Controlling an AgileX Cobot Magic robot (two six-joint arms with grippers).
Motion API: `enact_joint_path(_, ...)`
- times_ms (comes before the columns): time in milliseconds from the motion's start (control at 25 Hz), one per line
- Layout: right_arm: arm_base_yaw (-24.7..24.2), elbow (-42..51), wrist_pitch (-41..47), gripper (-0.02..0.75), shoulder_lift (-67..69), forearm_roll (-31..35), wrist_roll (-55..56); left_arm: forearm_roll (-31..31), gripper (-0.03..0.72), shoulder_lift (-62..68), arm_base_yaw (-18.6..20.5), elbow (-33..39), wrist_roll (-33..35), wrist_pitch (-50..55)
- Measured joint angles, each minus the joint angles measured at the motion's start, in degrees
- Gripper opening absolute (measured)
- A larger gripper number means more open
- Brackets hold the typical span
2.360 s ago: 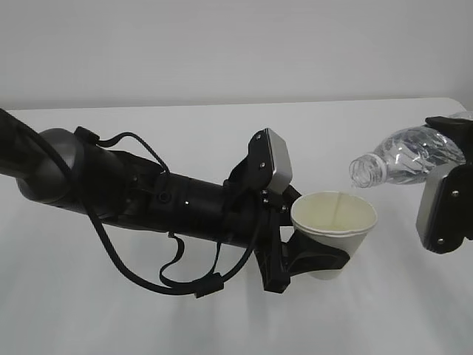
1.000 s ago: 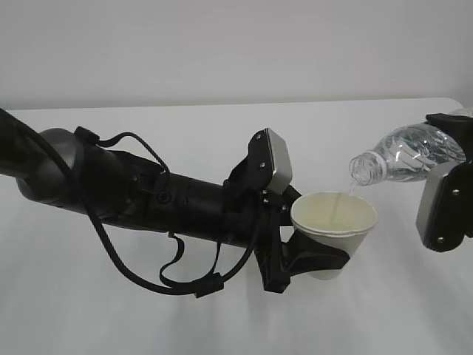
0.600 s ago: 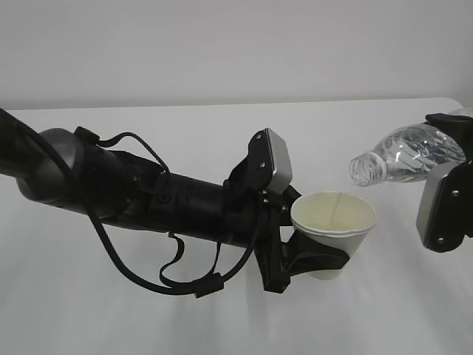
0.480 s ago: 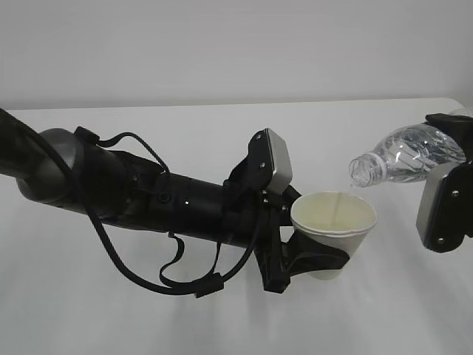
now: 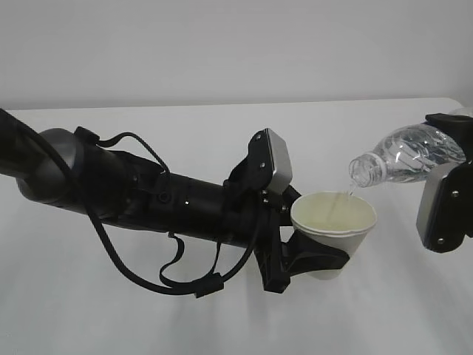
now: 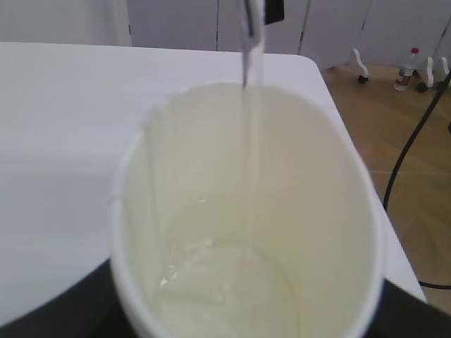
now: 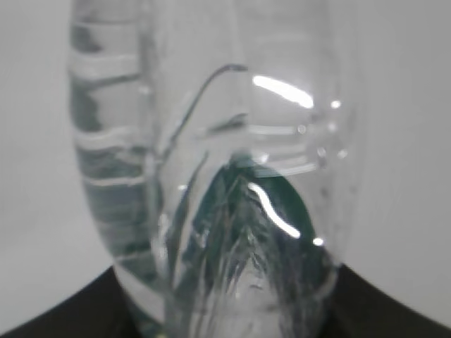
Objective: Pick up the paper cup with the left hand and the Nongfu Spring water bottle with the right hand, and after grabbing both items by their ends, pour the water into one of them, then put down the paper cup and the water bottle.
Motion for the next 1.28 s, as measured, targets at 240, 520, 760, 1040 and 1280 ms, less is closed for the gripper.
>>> enact_joint_path(240, 0.0, 0.0, 0.0, 0.349, 0.0, 0.0, 0.0, 0.0, 0.428, 0.0, 0.0, 0.0, 0.0, 0.0)
enact_joint_path(520, 0.0, 0.0, 0.0, 0.349, 0.0, 0.0, -0.2, 0.0, 0.428, 0.0, 0.0, 0.0, 0.0, 0.1)
enact_joint_path(760, 0.0, 0.0, 0.0, 0.349, 0.0, 0.0, -0.5, 0.0, 0.428, 0.0, 0.0, 0.0, 0.0, 0.1)
enact_joint_path(1040, 0.0, 0.0, 0.0, 0.349, 0.0, -0.1, -0.6, 0.0, 0.428, 0.0, 0.0, 0.0, 0.0, 0.1)
enact_joint_path(1280, 0.0, 0.0, 0.0, 0.349, 0.0, -0.1, -0.7, 0.0, 0.428, 0.0, 0.0, 0.0, 0.0, 0.1)
